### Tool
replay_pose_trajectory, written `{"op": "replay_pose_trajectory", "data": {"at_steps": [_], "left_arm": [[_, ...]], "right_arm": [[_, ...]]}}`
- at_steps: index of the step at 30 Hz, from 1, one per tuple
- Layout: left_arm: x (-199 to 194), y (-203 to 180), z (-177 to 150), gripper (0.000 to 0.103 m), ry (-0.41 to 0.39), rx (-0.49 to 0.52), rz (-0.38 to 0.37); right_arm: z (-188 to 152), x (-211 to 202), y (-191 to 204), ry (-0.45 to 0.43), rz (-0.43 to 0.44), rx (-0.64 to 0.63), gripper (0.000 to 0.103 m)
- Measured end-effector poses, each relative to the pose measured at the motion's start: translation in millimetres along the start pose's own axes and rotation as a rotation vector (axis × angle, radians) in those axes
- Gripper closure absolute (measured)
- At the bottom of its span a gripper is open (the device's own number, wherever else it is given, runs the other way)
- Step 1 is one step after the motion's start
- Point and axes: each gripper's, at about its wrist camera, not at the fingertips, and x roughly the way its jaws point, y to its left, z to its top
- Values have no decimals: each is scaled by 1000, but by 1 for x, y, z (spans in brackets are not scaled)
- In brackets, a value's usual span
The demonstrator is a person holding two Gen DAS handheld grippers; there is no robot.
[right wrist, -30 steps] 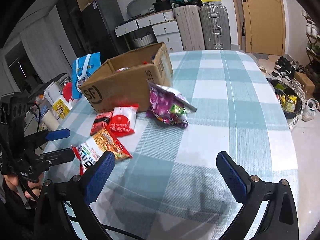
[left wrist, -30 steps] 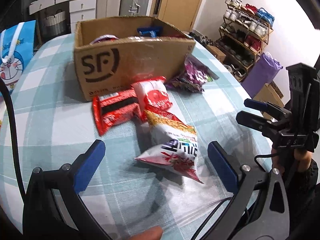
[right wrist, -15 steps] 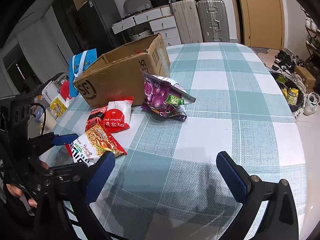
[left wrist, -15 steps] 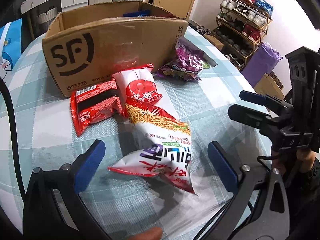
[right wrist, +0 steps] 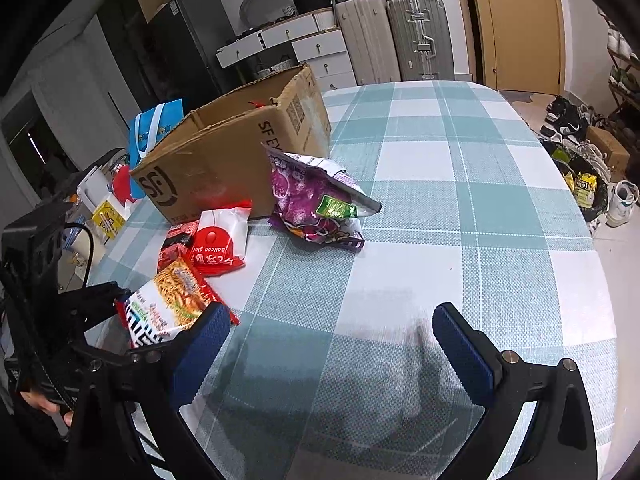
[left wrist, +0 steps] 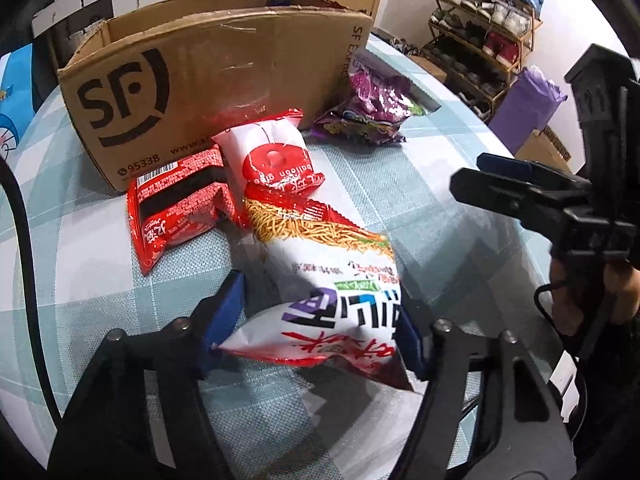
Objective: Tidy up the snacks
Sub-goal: 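Grasp the white noodle bag with the left gripper while the right grasps the purple chip bag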
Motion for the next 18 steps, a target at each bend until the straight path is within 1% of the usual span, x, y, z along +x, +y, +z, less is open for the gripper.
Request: {"op": "replay_pose_trajectory", "data": {"at_steps": [2, 7, 13, 18], "left_arm": [[-1, 3, -1, 41, -16, -22, -24], [-6, 8, -5, 42, -45, -47, -52], [-23, 21, -5, 42, -88, -84, -52], [-32, 30, -3, 42, -111, -108, -31]], "right_arm": [[4, 3, -1, -6, 1, 6, 0], [14, 11, 0, -9, 3, 4, 0], [35, 29, 2, -9, -14, 21, 0], [47, 46, 9, -2, -27, 13, 0]]}}
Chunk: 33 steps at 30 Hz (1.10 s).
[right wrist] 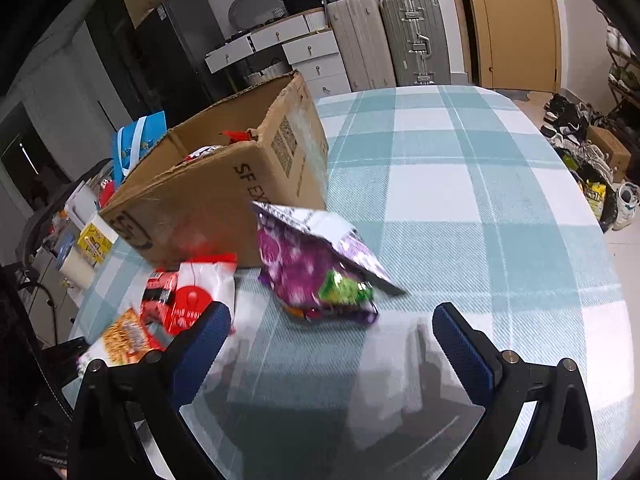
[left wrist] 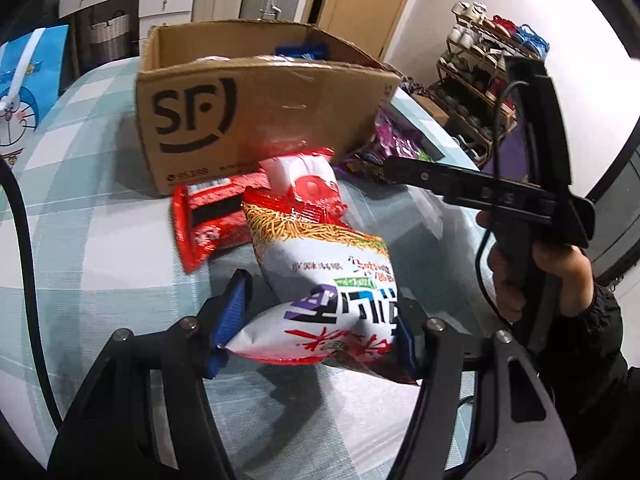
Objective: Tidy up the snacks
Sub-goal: 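Grasp the white noodle bag with the left gripper while the right grasps the purple chip bag, then carry the noodle bag and purple chip bag over the box with both grippers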
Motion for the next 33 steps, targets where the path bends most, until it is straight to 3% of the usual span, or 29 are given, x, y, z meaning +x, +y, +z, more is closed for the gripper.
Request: {"op": "replay_pose_trajectory", "data": {"at_steps": [9, 13, 20, 25, 33], "left_arm": [[-12, 21, 5, 42, -30, -35, 30], [-24, 30, 2, 42, -35, -44, 34], [-27, 30, -1, 42, -39, -44, 41], [-29, 30, -2, 42, -44, -52, 44], [-36, 32, -2, 42, -56, -68, 50]], "right_arm": [[16, 15, 2, -21, 10, 34, 2], [18, 20, 1, -14, 19, 49, 17], [18, 21, -2, -19, 33, 59, 27], [15, 21, -3, -7, 58, 56, 41], [7, 16, 4, -5, 90, 18, 50]]}}
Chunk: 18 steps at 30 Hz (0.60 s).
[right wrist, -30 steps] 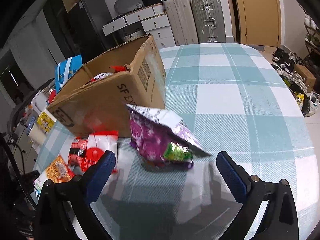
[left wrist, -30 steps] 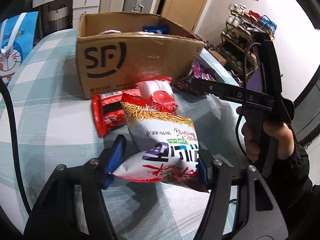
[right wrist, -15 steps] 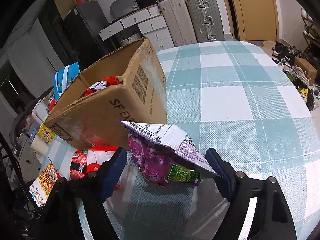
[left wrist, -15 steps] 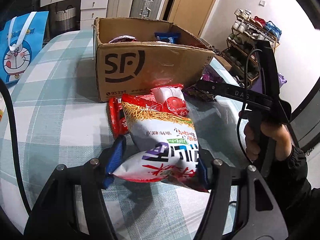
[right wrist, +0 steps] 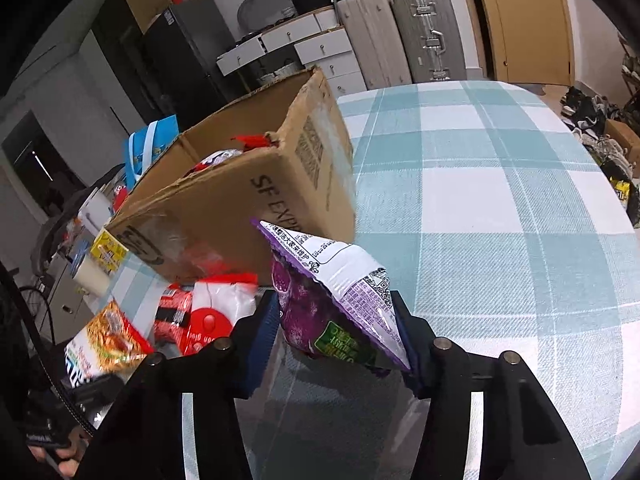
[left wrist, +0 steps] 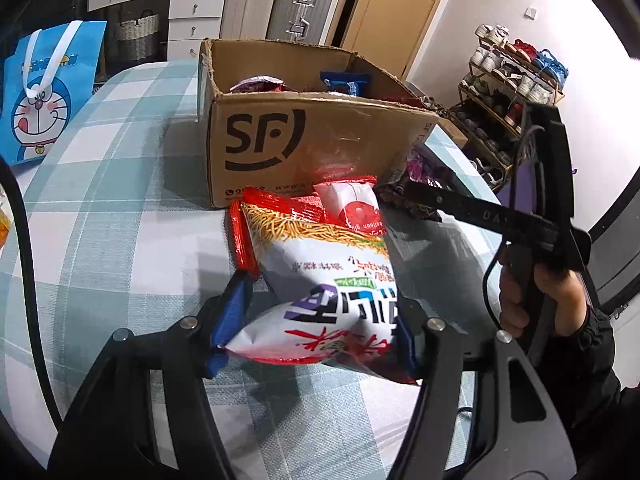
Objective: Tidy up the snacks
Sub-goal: 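Carry the noodle bag and purple chip bag over the box with both grippers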
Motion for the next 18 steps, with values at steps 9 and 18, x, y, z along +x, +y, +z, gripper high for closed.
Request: {"op": "replay_pose_trajectory", "data": {"at_steps": [9, 18], "left_arm": [[-16, 2, 5, 42, -39, -11, 9], [-39, 2, 12, 42, -90, -20, 7]], "right_arm": [[-12, -25, 5, -22, 52, -7, 55], [-17, -68, 17, -70, 107, -29, 54]]}}
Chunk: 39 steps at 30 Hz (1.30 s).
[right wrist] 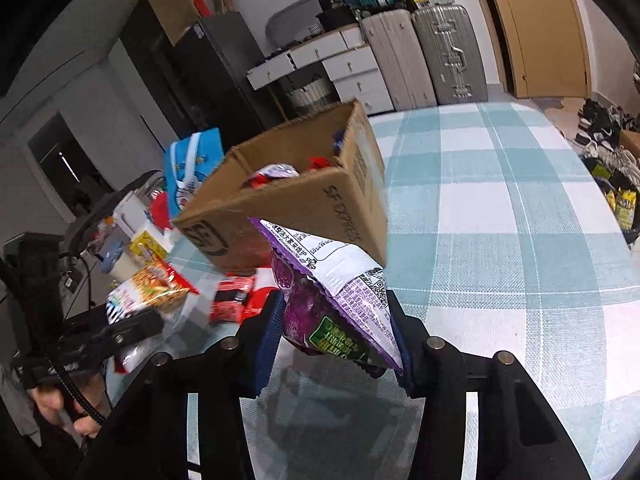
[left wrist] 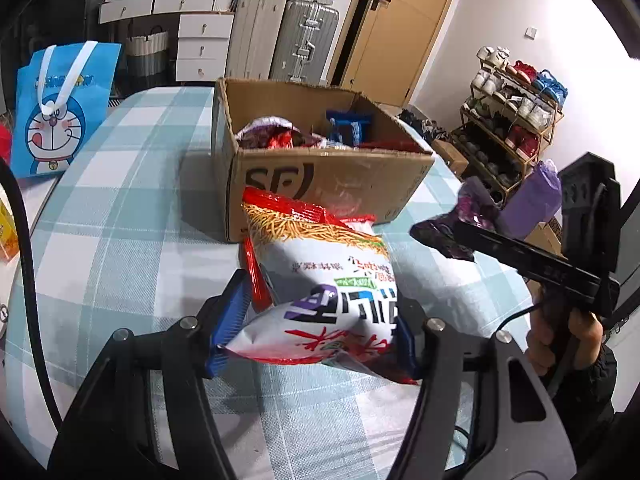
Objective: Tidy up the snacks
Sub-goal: 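Carry the noodle bag and purple chip bag over the box with both grippers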
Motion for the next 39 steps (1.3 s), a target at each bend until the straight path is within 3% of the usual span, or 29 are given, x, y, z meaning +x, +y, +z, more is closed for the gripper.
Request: {"op": "replay_pose_trajectory", "data": {"at_steps": [15, 26, 39], "left_arm": [[-31, -4, 35, 42, -87, 3, -2], [-26, -12, 68, 42, -114, 15, -7], [10, 0, 111, 42, -99, 3, 17]], "right_arm": [[29, -54, 38, -105, 37, -45, 54], [56, -40, 51, -129, 55, -32, 54], [93, -16, 53, -138, 39, -29, 54]]}}
